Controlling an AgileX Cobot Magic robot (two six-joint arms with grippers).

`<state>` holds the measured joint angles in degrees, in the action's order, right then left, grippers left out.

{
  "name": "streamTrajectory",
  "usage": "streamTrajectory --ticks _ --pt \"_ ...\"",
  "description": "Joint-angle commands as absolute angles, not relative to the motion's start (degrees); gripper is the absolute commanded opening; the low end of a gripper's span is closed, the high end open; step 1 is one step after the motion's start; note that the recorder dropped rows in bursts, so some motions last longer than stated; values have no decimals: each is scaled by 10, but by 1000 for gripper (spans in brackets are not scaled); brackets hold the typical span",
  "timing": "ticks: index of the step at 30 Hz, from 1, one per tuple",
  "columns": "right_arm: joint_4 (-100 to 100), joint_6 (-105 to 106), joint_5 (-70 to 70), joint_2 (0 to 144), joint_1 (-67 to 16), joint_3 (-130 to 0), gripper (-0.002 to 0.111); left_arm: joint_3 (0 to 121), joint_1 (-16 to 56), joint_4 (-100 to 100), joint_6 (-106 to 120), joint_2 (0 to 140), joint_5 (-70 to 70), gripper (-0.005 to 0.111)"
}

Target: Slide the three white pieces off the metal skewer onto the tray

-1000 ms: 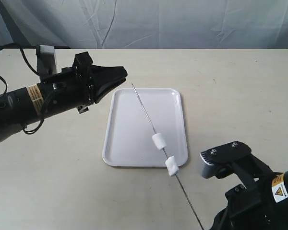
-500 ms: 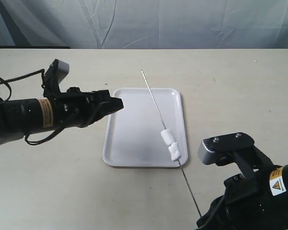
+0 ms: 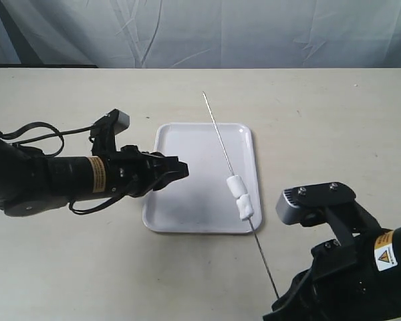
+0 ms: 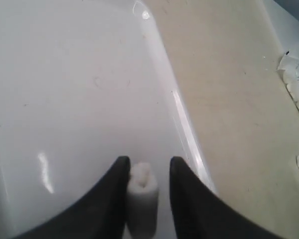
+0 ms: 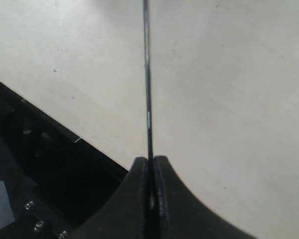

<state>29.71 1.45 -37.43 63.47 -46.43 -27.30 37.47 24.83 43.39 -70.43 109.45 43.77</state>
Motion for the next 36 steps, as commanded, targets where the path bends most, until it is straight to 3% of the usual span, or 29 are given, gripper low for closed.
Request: streamTrajectory --ticks 1,7,12,24,36 --pt "288 6 -354 632 -465 -271 -1 381 252 439 -705 1100 452 43" --pt "215 -85 -299 632 -465 -271 -1 381 241 493 -746 1100 503 47" --pt "200 -111 -258 654 -465 -271 -1 381 235 533 -791 1100 700 47" --pt "238 -104 -202 723 -465 -272 -1 384 236 567 -850 1068 700 47" --pt "377 42 -206 726 -465 -272 -1 417 271 579 -879 1067 700 47"
